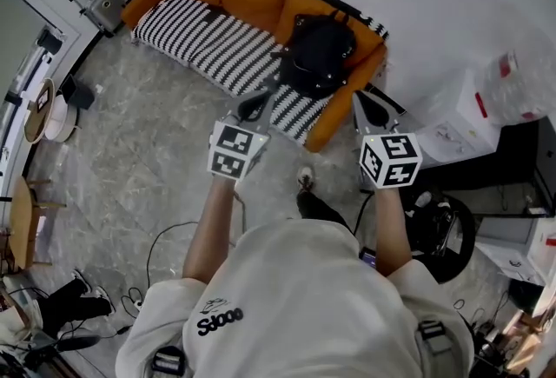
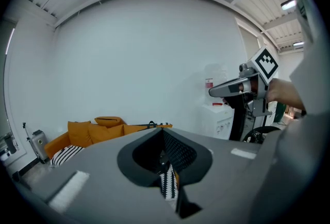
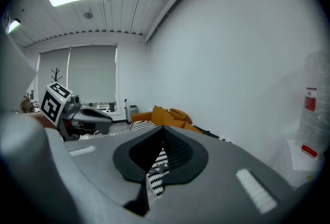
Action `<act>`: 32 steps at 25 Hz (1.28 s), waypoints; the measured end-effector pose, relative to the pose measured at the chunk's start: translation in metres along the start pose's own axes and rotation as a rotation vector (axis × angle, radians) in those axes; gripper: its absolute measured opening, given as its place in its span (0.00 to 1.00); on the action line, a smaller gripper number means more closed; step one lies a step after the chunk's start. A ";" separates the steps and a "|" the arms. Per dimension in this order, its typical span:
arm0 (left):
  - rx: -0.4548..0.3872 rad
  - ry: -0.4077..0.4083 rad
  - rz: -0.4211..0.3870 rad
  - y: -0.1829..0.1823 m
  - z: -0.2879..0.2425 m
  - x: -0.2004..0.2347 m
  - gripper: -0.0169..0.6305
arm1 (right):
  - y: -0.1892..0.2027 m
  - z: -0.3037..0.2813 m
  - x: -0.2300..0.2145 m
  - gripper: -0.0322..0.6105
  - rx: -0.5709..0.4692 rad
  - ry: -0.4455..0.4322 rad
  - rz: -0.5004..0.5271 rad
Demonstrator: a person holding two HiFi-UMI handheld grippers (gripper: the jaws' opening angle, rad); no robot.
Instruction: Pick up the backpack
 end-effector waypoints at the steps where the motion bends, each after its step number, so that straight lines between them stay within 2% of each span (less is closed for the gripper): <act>1: 0.001 0.001 0.004 -0.004 -0.012 0.005 0.04 | -0.003 -0.009 -0.009 0.05 0.003 0.002 -0.001; 12: 0.035 -0.012 0.024 -0.037 -0.121 0.048 0.04 | -0.021 -0.085 -0.099 0.05 0.043 0.008 -0.038; 22: 0.094 -0.038 0.058 -0.040 -0.204 0.068 0.05 | -0.020 -0.147 -0.171 0.05 0.093 -0.026 -0.065; 32: 0.161 -0.054 0.082 -0.038 -0.261 0.085 0.08 | -0.015 -0.195 -0.218 0.06 0.141 -0.037 -0.081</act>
Point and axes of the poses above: the fingertips, and each gripper's own axes: z backward along the fingers, x to its left, y out of its underside, the point moved 5 cm from there along z, backward along the fingers, and after that the axes turned 2 degrees about x, right-handed, at the moved point
